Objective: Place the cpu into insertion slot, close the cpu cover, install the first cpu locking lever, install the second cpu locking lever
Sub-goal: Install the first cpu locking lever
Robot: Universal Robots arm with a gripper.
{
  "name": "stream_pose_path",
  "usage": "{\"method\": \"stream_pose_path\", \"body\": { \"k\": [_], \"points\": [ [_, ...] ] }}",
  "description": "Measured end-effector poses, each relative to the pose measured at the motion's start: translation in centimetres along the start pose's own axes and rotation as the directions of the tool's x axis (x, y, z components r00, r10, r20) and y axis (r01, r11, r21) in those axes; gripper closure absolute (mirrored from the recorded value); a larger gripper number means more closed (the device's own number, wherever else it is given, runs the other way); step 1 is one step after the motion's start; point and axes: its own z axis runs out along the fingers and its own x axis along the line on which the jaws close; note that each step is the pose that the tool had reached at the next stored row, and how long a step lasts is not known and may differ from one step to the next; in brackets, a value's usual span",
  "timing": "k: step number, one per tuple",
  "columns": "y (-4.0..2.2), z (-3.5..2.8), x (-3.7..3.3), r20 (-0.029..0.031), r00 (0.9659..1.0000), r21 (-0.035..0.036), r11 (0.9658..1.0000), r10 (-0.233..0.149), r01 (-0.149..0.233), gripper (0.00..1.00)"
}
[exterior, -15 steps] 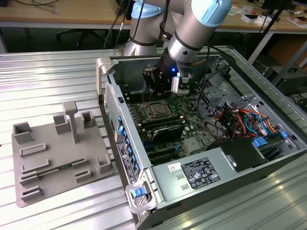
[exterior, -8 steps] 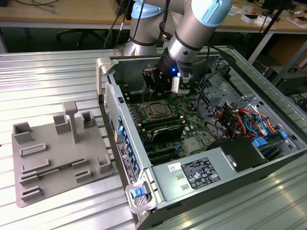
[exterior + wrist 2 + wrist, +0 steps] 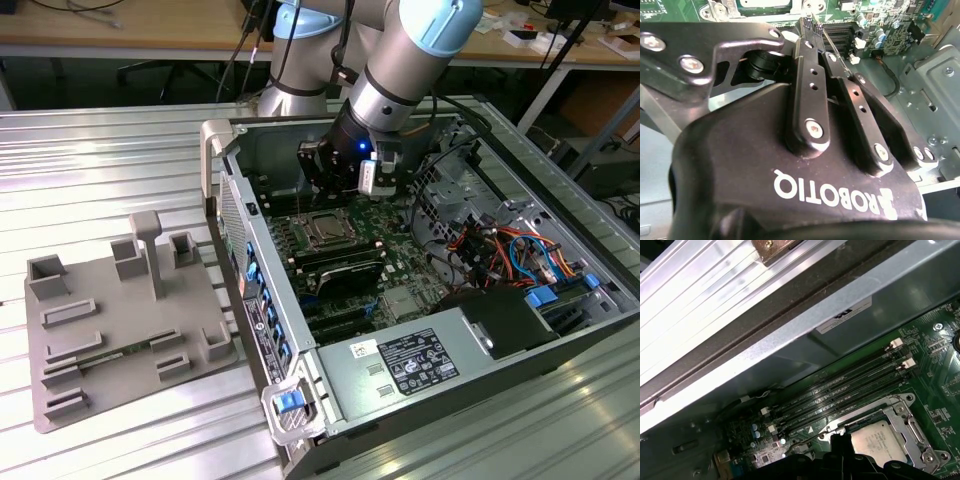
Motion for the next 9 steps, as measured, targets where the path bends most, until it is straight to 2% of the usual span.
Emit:
{"method": "stream_pose_path", "body": {
  "k": [9],
  "points": [
    [0.00, 0.00, 0.00, -0.0018, 0.9997, 0.0044, 0.9997, -0.025, 0.025, 0.89]
  ]
}}
